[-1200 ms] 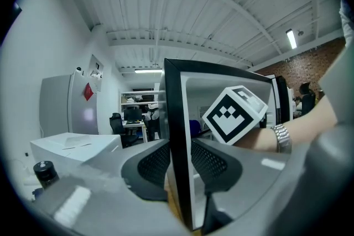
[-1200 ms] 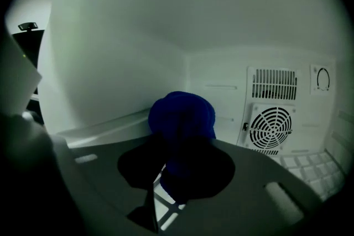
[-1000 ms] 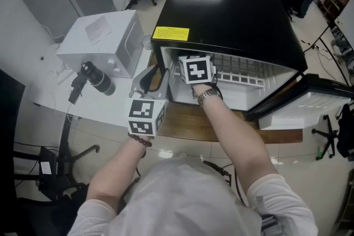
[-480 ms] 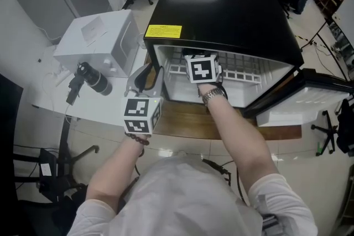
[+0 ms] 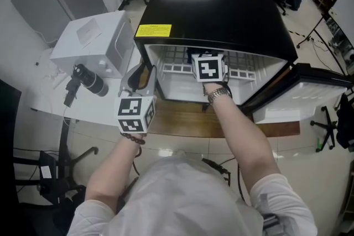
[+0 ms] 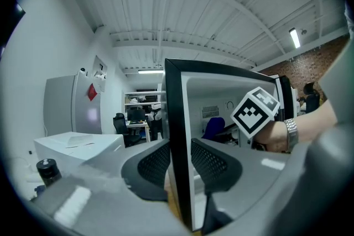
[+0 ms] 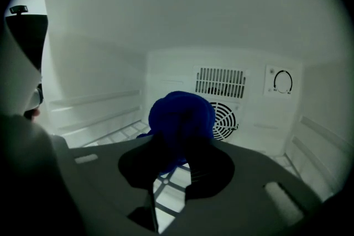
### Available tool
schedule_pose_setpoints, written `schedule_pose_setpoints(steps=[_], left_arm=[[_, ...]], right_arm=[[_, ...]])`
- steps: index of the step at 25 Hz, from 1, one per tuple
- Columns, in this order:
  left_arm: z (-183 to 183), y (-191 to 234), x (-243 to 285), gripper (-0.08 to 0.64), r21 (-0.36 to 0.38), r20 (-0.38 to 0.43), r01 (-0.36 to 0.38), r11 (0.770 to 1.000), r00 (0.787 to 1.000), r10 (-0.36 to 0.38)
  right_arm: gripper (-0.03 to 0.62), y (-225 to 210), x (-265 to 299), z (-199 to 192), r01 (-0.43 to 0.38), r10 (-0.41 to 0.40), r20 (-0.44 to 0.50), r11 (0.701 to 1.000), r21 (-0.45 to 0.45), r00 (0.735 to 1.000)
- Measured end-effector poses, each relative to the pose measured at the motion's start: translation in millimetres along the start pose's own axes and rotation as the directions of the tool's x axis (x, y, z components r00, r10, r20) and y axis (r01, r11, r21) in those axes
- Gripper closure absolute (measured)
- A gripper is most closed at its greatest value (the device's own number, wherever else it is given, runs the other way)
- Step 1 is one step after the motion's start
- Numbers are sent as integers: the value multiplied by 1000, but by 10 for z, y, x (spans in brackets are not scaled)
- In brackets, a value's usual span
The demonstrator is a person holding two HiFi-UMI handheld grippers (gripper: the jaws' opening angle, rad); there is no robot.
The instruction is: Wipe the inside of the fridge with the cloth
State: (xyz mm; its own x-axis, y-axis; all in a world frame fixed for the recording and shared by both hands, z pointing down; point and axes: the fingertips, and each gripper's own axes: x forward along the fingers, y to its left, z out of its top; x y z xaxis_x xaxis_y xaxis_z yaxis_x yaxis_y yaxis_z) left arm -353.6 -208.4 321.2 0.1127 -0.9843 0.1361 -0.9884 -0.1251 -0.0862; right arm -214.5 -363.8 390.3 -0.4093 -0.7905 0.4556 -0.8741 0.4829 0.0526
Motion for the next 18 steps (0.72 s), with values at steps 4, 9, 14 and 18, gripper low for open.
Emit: schedule_pose_setpoints(steps=[4,9,14,18], left_arm=[[11,-6,0,451,-8,1,-7,1000,1000,7],[12,-5,-4,451,-12,0,-16,1000,1000,16],[28,-62,7,451,-16,-1,-27,1000,1000,27],[19,-21,1,451,-17,-2,-32,999,999,32]], right_arm=[[499,-186,-55,-40,24,-24,-3,1000,10,1000],[499,-422,-123,-90,53,-53,-4,998,31,999],[499,-711,-211,-164,85,-85,-17,995,55,996],[499,-838,-240,-191,106,-105,-17,992,66,994]])
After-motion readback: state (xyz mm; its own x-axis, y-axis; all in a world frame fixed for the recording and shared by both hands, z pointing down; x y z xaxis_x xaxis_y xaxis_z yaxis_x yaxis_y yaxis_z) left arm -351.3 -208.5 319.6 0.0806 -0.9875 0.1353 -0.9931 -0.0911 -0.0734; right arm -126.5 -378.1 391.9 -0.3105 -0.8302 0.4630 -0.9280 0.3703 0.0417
